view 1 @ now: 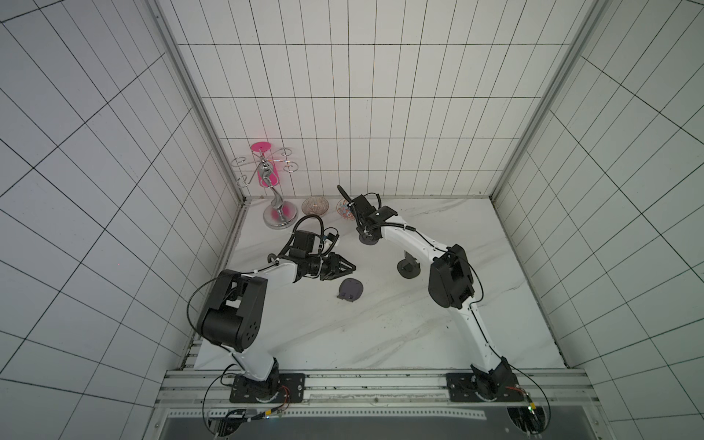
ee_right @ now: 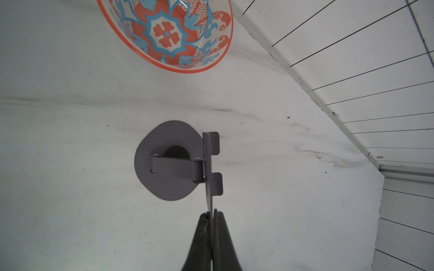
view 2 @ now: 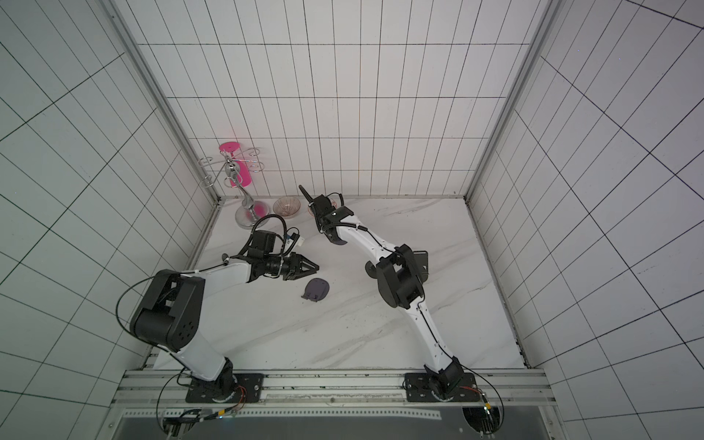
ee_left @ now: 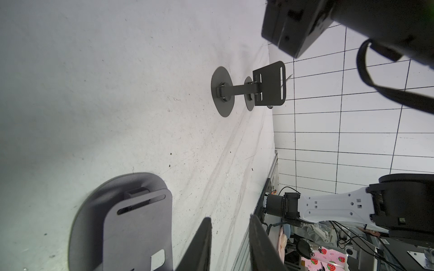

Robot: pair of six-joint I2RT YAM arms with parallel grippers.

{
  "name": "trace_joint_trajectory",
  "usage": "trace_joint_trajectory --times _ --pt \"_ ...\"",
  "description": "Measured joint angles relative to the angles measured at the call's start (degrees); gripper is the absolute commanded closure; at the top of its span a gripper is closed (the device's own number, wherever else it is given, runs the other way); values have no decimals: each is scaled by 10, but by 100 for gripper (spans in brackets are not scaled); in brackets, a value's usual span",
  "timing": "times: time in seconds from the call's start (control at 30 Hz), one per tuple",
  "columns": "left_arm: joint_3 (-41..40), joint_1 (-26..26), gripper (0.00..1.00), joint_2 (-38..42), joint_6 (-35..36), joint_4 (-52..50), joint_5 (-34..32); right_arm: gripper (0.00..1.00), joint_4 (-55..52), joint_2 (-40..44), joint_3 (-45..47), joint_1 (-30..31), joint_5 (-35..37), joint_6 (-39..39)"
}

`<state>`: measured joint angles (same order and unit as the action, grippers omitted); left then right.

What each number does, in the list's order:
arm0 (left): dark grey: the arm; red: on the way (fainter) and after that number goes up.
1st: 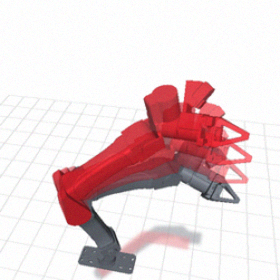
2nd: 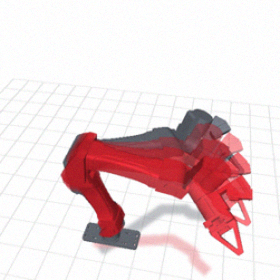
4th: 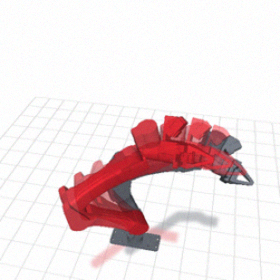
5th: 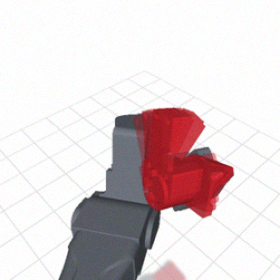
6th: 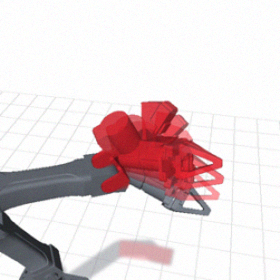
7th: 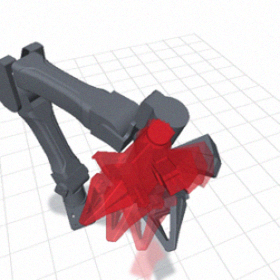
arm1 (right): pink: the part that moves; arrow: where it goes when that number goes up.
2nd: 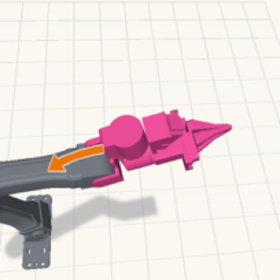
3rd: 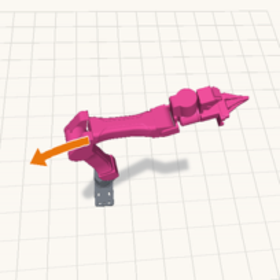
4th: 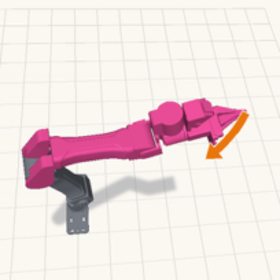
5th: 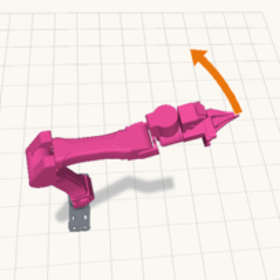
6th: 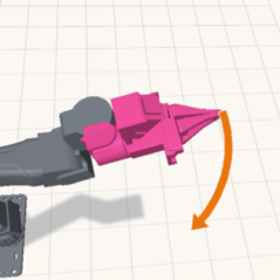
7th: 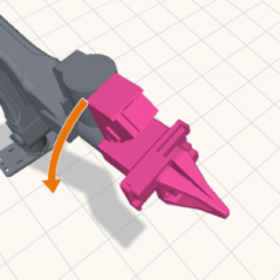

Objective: Open the phone stand
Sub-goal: Place the phone stand at the center of the board.

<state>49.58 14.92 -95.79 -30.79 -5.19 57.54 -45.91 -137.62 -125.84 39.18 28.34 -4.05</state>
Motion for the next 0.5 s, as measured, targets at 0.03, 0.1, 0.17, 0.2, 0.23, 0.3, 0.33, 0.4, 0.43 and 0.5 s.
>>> trace_joint_trajectory --times 0.03,0.1,0.17,0.2,0.23,0.3,0.33,0.4,0.43,0.5 --pt "0 0 70 0 0 0 0 100 1 -4 -1 2 8 0" --pt "0 0 70 0 0 0 0 100 2 -10 -6 6 29 -1" --pt "0 0 70 0 0 0 0 100 2 -13 -9 8 42 -1" --pt "0 0 70 0 0 0 0 100 2 -14 -10 10 48 -1" --pt "0 0 70 0 0 0 0 100 2 -14 -10 10 52 -2" --pt "0 0 70 0 0 0 0 100 2 -15 -10 12 57 -3" --pt "0 0 70 0 0 0 1 100 2 -15 -10 12 57 -3" --pt "0 0 70 0 0 0 1 100 1 -15 -10 12 57 -3" --pt "0 0 70 0 0 0 1 98 1 -14 -10 12 56 -3" --pt "0 0 70 0 0 0 1 81 1 -11 -10 12 51 -2"
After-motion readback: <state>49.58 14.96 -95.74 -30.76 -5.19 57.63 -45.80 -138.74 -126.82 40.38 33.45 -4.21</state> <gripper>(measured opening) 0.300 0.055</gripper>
